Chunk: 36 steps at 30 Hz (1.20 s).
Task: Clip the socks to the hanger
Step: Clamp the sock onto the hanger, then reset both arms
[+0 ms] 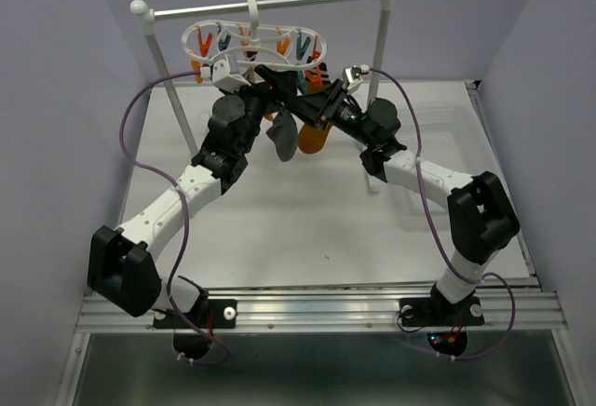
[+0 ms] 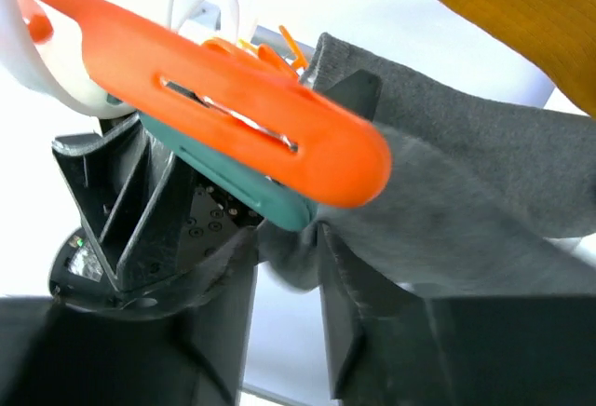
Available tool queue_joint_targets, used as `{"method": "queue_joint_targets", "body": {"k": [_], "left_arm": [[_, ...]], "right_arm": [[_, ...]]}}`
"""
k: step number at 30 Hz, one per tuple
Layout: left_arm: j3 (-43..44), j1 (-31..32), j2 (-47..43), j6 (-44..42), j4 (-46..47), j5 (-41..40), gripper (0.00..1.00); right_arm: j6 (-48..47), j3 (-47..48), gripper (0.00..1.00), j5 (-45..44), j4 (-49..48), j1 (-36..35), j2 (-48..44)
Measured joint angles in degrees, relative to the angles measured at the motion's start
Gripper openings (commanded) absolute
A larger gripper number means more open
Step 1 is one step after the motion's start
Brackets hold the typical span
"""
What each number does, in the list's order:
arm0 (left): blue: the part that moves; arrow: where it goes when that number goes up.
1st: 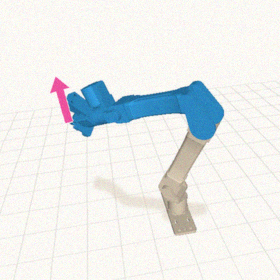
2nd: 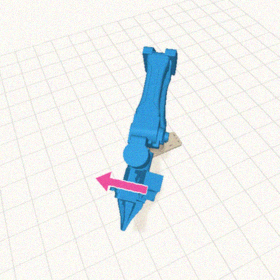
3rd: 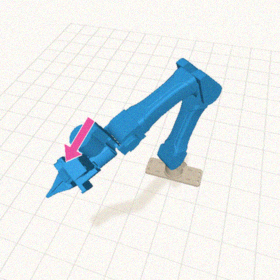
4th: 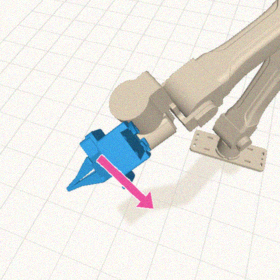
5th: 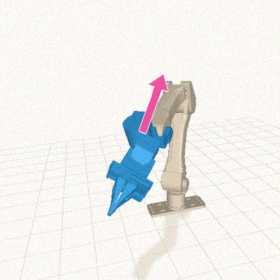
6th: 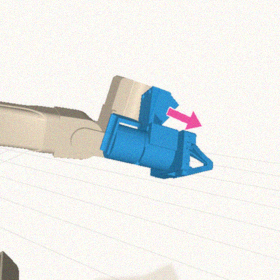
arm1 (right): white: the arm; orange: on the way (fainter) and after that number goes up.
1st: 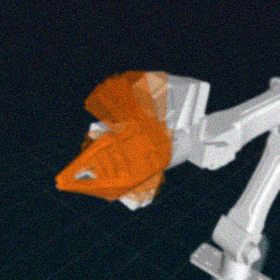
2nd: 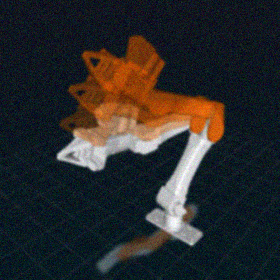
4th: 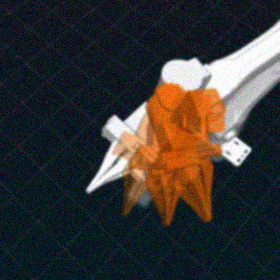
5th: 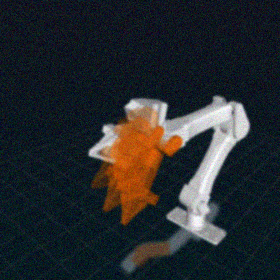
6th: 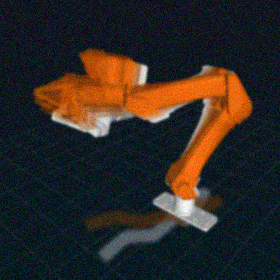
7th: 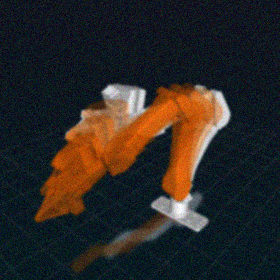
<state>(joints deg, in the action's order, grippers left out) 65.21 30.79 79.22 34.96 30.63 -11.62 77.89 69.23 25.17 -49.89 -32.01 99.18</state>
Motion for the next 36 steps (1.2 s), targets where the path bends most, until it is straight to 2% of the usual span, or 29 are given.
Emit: {"method": "queue_joint_targets", "body": {"k": [1,5,8,13,15,16,23,28,30,33,36], "left_arm": [[-0.02,0.00,-0.68,-0.02,-0.87,0.00,0.99],[-0.15,0.00,-3.26,-0.11,-3.85,0.04,0.99],[-0.17,0.00,-5.86,-0.24,-6.75,0.46,0.99],[-0.17,-0.02,-9.97,-0.63,-11.34,2.16,0.99],[-0.17,0.00,-11.47,-0.63,-13.07,3.06,0.99],[-0.17,0.00,-12.02,-0.63,-13.77,3.43,0.99],[-3.37,0.00,-19.85,-2.05,-18.58,8.00,0.99],[-4.68,0.00,-27.43,-4.83,-22.80,9.25,0.99],[-4.68,0.00,-30.45,-6.19,-25.55,8.50,0.99],[-4.33,0.02,-35.36,-6.60,-33.35,3.13,0.99],[-3.13,0.00,-37.11,-4.11,-42.88,-8.46,0.99]], "right_arm": [[-0.04,-0.02,0.54,-0.04,0.02,0.00,0.00],[-1.18,-0.02,0.56,-0.11,0.31,0.00,-0.02],[-2.47,-0.31,0.66,-0.11,0.92,0.00,-0.33],[-6.27,-2.27,0.78,-0.11,4.11,0.00,-3.13],[-8.17,-3.19,0.90,-0.09,5.01,0.00,-4.72],[-9.53,-3.80,1.00,-0.13,6.12,0.00,-6.03],[-21.42,-5.40,1.00,-1.31,16.35,0.00,-12.70],[-32.26,-8.96,1.00,-10.60,27.96,0.96,-21.38],[-35.80,-10.34,1.00,-14.45,33.59,3.63,-25.86],[-39.52,-10.29,1.00,-19.39,41.31,13.62,-31.50],[-42.49,-9.51,1.00,-25.35,47.95,20.72,-33.07]]}}
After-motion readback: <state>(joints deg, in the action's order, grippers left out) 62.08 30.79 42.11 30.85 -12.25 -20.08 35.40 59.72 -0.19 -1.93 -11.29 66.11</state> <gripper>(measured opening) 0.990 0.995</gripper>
